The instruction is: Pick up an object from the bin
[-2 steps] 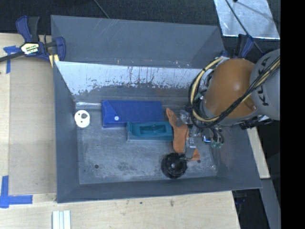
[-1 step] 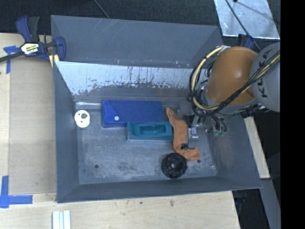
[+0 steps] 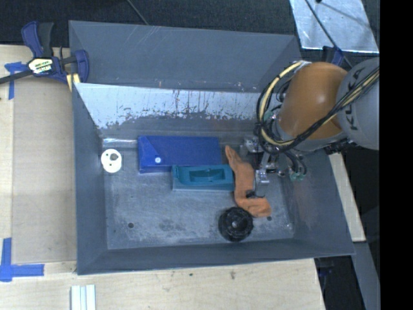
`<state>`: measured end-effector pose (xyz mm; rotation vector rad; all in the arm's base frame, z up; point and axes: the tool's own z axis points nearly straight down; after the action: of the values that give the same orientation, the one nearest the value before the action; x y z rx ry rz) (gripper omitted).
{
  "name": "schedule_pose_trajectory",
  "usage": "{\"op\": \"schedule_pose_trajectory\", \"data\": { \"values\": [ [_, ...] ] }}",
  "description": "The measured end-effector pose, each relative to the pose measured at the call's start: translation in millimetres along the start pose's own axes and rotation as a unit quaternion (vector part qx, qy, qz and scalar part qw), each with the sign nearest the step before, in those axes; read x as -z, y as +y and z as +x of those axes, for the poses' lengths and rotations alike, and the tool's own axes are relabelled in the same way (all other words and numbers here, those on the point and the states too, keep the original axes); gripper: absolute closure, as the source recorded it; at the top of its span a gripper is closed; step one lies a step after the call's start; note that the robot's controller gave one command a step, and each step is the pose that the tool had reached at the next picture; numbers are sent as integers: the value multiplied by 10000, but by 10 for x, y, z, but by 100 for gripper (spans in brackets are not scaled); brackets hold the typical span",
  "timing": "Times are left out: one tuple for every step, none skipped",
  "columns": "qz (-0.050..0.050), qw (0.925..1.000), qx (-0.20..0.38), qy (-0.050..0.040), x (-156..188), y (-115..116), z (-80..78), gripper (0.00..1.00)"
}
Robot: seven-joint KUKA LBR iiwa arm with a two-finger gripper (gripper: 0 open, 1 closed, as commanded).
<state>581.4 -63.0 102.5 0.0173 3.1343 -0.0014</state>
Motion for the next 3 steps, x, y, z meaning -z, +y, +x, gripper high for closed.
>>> {"op": "schedule_pose_trajectory", "data": {
  "values": [
    [-3, 9988, -495, 28, -261, -166, 11, 100],
    [-2, 9988, -497, 28, -261, -167, 11, 100],
    [-2, 9982, -606, 18, 918, -89, -82, 100]
  ]
}}
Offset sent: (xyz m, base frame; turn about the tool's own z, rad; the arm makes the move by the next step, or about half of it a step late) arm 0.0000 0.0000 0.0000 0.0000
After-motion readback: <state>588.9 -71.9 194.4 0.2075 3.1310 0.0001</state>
